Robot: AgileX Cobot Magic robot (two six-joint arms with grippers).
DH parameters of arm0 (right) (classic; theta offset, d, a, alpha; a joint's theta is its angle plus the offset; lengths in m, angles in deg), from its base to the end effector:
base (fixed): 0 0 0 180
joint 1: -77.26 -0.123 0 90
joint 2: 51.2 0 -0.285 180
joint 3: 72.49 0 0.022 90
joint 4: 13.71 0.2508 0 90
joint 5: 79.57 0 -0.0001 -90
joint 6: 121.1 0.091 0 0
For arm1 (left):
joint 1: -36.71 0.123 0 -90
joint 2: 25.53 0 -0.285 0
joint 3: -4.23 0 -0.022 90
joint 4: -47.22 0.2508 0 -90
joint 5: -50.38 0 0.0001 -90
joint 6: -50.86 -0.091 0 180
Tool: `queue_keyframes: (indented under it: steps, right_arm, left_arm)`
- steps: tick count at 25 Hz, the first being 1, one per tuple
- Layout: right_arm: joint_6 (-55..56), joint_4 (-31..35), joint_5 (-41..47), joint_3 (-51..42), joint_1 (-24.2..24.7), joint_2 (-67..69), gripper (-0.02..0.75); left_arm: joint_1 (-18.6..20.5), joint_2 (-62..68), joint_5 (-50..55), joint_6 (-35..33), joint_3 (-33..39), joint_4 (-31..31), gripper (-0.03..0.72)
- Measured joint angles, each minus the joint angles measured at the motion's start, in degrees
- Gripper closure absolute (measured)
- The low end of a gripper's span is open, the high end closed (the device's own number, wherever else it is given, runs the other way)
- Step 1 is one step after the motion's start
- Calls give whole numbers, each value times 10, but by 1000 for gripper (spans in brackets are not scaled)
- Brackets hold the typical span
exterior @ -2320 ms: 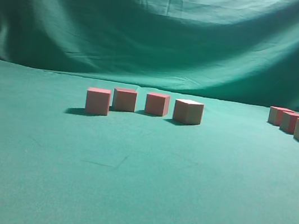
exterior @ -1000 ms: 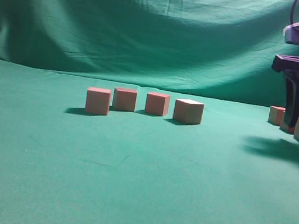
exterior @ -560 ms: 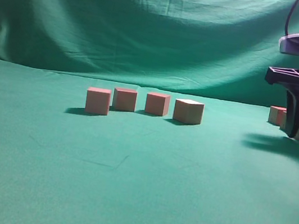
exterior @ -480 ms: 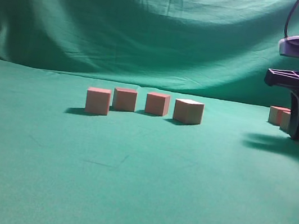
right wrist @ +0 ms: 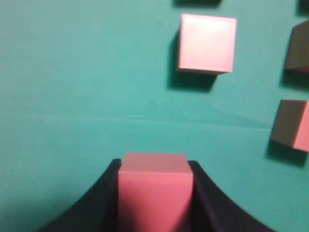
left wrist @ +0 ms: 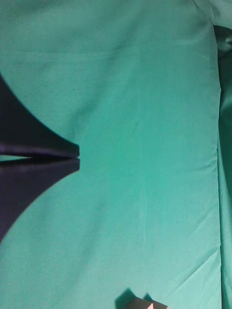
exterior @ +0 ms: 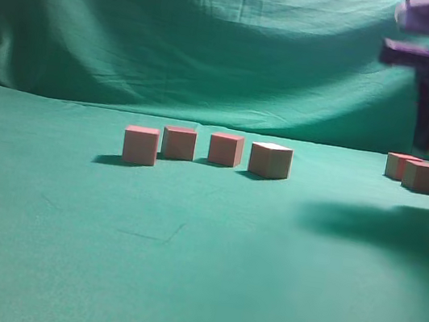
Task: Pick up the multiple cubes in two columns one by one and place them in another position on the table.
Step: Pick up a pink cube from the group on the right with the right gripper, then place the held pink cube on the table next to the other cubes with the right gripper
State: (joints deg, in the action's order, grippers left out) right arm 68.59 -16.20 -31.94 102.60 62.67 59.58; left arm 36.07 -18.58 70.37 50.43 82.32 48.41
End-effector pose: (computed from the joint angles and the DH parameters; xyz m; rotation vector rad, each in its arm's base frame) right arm 0.3518 0.0885 0.2134 -0.1568 2.8449 0.0371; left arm 0.0529 0.0001 0.1774 0.0300 1.8328 0.0177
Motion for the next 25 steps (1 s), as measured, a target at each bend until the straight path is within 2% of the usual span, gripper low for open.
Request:
queue_keyframes:
  steps: [3, 6, 10, 13, 17, 25]
  right_arm:
    - [0, 1, 27, 0, -57, -52, 463]
    - [-1, 2, 30, 0, -140, -83, 463]
    - [-1, 6, 26, 0, -253, -84, 463]
    - [-28, 6, 6, 0, -316, -70, 463]
    - [-68, 6, 18, 30, -352, -35, 463]
    - [-75, -31, 62, 153, -355, 79, 463]
  left_arm:
    - [0, 0, 0, 0, 0, 0, 688]
    - [0, 0, 0, 0, 0, 0, 688]
    - [0, 0, 0, 0, 0, 0, 688]
    - [0, 0, 0, 0, 0, 0, 688]
    - [0, 0, 0, 0, 0, 0, 688]
    - [0, 0, 0, 0, 0, 0, 688]
